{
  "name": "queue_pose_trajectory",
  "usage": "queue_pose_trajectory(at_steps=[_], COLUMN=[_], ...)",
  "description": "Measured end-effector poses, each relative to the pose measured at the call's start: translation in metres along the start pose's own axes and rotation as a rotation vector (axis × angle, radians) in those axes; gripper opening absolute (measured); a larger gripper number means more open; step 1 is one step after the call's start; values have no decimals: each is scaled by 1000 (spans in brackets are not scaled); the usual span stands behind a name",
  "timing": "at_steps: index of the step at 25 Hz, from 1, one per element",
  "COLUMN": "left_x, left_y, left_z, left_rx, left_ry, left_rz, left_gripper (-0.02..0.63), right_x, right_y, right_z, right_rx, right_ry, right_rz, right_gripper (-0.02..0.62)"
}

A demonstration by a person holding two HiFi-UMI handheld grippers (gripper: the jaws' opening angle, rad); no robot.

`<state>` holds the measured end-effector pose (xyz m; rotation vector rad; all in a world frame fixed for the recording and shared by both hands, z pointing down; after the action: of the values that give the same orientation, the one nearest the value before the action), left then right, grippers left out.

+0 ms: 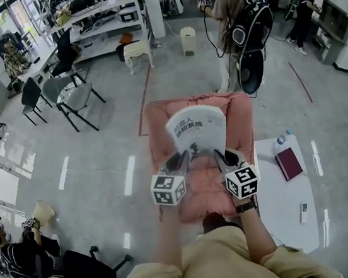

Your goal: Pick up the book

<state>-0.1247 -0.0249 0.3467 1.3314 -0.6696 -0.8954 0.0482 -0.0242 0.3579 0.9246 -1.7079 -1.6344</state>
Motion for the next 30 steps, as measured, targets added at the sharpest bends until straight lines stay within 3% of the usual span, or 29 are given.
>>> queue_pose_trajectory(at_steps=[10,30], left_x=[-22,-37], left_y=[-50,-63], left_z=[-28,-38], left_rx=[64,72], left_ry=[59,74], left_rz=[-68,-117], left_gripper=[44,46], right_x=[-28,-41], right_y=[-50,-66], right_z=[20,32], right_rx=[-62,-110], right_ry=[25,30], right_rz=[-82,-106], right_gripper=[55,57])
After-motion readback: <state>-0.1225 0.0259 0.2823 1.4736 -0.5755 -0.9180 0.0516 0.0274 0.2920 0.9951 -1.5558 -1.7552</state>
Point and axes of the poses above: the fingertips, and each gripper's own axes: x forward along the fingers, z to its left, y out of its underside, the point moved 6 cm from there along -x, backward along the fingers, and after that the axes turned 15 degrees about -z, right-handed, at the moved point
